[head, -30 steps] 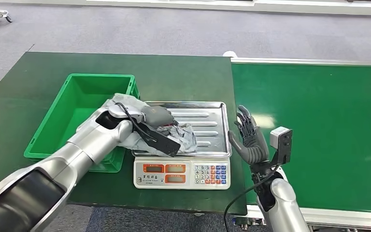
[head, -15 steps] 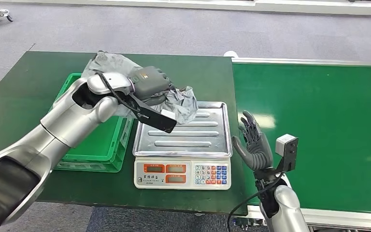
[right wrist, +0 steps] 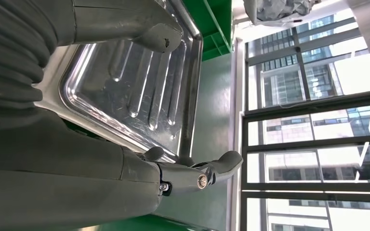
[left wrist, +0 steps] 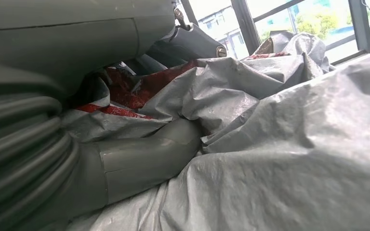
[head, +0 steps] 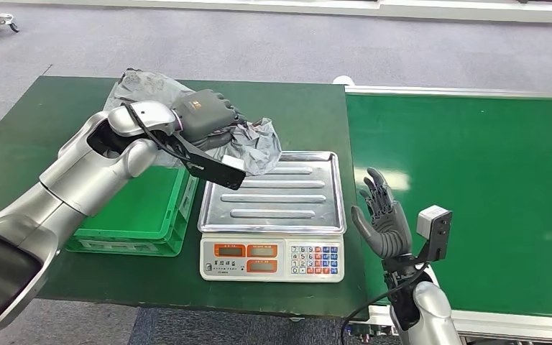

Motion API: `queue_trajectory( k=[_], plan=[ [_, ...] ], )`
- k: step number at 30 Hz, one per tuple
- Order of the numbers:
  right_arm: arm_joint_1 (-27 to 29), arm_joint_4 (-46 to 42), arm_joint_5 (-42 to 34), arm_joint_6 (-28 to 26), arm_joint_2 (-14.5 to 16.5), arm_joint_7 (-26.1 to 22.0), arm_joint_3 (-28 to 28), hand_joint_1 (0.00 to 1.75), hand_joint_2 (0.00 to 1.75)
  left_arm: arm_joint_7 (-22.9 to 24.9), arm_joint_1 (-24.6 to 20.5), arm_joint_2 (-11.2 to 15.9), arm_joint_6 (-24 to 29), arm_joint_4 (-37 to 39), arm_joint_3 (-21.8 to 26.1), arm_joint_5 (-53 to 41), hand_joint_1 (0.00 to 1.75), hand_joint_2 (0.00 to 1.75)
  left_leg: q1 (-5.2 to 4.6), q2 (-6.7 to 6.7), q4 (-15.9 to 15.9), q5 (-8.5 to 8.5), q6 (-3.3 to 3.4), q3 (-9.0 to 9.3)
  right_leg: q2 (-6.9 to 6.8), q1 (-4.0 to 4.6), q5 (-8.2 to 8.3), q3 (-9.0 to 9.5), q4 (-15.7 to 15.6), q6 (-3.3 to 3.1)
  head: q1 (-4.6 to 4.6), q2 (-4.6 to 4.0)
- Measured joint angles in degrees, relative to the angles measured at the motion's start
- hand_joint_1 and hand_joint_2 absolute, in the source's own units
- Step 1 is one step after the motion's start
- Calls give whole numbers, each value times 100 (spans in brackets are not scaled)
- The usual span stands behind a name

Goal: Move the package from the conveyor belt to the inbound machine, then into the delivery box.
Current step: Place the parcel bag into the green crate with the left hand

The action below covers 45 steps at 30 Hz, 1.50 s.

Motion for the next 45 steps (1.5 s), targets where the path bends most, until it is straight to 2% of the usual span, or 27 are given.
queue_trajectory(
  k=[3,7,13,18,21,26,34,38,45],
  plan=[
    [5,-4,0,1,-1,0,-16,0,175,95,13,39,102,35,21,30,175,175,0,0,-1,-1,0,-2,0,0,0,0,0,0,0,0],
    [58,-58,3,16,-1,2,-63,0,175,191,93,233,667,516,307,212,175,175,0,16,-4,-3,-3,4,17,5,0,-3,1,-1,-1,0],
    [116,-108,-4,98,-5,-21,-137,0,175,271,387,584,1667,1803,1183,414,175,175,2,44,-10,-2,-12,9,44,14,1,-9,6,-13,0,0],
    [81,-104,19,205,-8,-79,-137,0,175,232,959,759,2257,2553,2002,651,175,175,2,42,-13,-3,-14,10,44,12,-4,-13,7,-19,-2,0],
    [44,-104,42,205,-8,-79,-137,0,175,191,1212,768,2338,2787,2327,555,175,175,2,28,-12,-3,-13,3,32,12,-6,-13,6,-22,0,0],
    [22,-104,51,203,-8,-81,-137,0,175,243,1343,770,2304,2964,2670,393,175,175,1,27,-11,-3,-12,0,31,6,-5,-13,5,-21,-1,0],
    [12,-104,55,203,-8,-83,-137,0,175,247,1389,767,2298,3085,2855,367,175,175,1,28,-10,-3,-13,1,31,11,-5,-14,4,-22,-1,0],
    [16,-108,98,168,-8,-51,-137,0,175,222,1439,731,2308,3112,2963,331,0,175,1,28,-10,-3,-13,2,32,12,-5,-15,4,-22,0,0],
    [17,-115,109,132,-3,19,-124,0,175,-28,1559,570,2279,3099,3362,282,0,175,1,29,-10,-3,-13,1,32,11,-5,-15,4,-22,-1,0]
  ],
)
